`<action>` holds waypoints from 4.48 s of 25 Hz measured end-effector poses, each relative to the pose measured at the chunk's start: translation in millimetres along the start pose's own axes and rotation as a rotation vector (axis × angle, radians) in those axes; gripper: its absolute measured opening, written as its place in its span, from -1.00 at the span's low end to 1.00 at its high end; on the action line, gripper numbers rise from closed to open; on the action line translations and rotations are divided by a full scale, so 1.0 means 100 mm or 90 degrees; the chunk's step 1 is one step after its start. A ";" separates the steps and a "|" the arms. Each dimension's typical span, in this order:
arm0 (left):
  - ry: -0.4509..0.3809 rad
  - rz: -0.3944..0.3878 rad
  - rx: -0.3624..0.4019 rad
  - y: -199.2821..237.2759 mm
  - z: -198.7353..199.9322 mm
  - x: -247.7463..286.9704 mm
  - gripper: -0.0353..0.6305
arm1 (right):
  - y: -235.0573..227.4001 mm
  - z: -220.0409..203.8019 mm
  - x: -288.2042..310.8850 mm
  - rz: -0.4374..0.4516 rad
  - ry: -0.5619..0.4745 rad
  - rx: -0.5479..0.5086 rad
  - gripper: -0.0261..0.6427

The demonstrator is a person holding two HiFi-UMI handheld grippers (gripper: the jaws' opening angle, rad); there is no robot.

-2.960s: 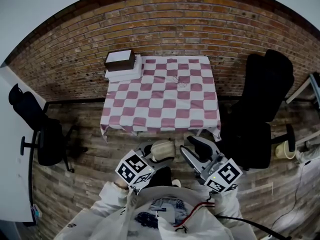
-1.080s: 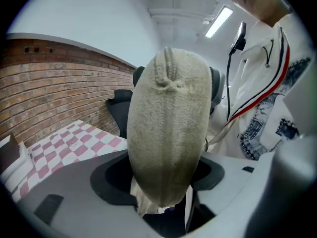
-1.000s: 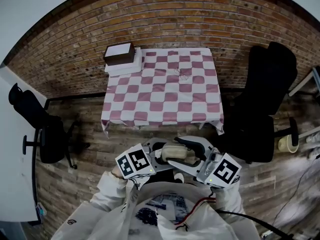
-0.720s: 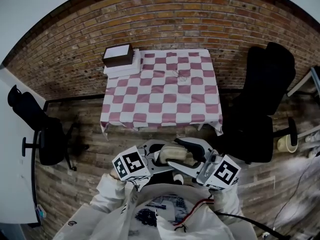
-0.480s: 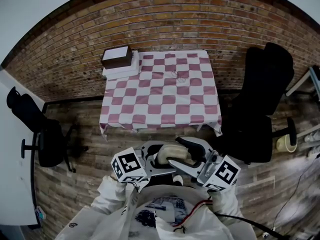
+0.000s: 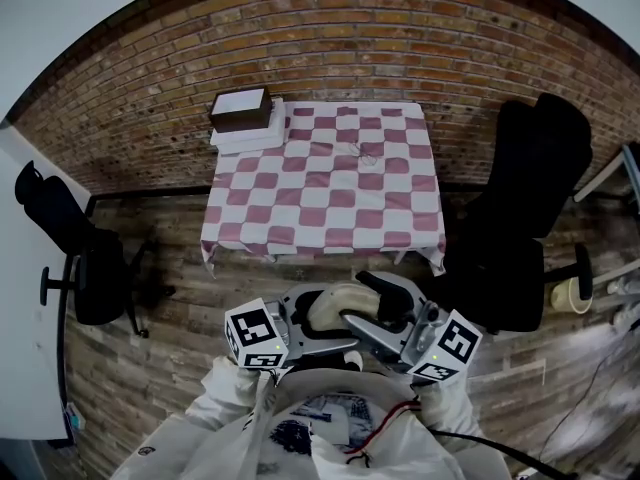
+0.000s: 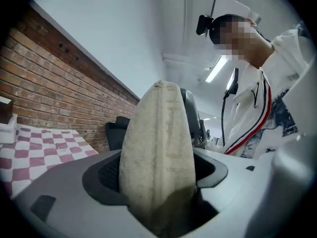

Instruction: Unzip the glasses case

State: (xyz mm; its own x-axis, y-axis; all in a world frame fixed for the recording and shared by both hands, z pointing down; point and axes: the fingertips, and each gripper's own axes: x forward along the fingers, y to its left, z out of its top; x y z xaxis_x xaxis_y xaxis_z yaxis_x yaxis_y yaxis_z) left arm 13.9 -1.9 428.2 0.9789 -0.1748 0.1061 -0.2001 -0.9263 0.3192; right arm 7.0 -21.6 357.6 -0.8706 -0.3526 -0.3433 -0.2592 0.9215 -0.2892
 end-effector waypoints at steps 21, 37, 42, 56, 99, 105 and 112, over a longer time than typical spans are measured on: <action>-0.099 0.078 0.007 0.14 0.18 -0.11 0.07 | -0.08 -0.07 -0.03 -0.017 -0.025 0.049 -0.16; -0.022 0.111 0.042 0.22 0.17 -0.23 0.03 | -0.10 -0.04 -0.08 -0.053 -0.037 0.030 -0.15; 0.007 0.138 0.057 0.31 0.19 -0.29 0.03 | -0.14 0.00 -0.14 -0.091 -0.028 -0.006 -0.15; 0.122 0.197 0.126 0.44 0.14 -0.31 0.03 | -0.30 -0.15 -0.36 -0.190 0.010 -0.075 -0.15; 0.250 0.250 0.128 0.57 0.36 -0.31 0.00 | -0.75 -0.47 -0.11 -0.297 0.199 -0.312 -0.50; 0.249 0.248 0.127 0.55 0.34 -0.30 0.00 | -0.76 -0.49 -0.10 -0.295 0.208 -0.326 -0.61; 0.248 0.250 0.125 0.54 0.34 -0.28 0.00 | -0.76 -0.46 -0.10 -0.292 0.207 -0.332 -0.74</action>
State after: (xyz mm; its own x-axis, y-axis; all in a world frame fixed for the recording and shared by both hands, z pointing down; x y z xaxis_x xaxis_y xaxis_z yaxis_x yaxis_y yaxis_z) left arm -23.2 -58.8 410.3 0.7374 -0.4162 0.5319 -0.4970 -0.8677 0.0099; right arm 15.9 -80.3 423.9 -0.6865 -0.7270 0.0133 -0.7177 0.6805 0.1478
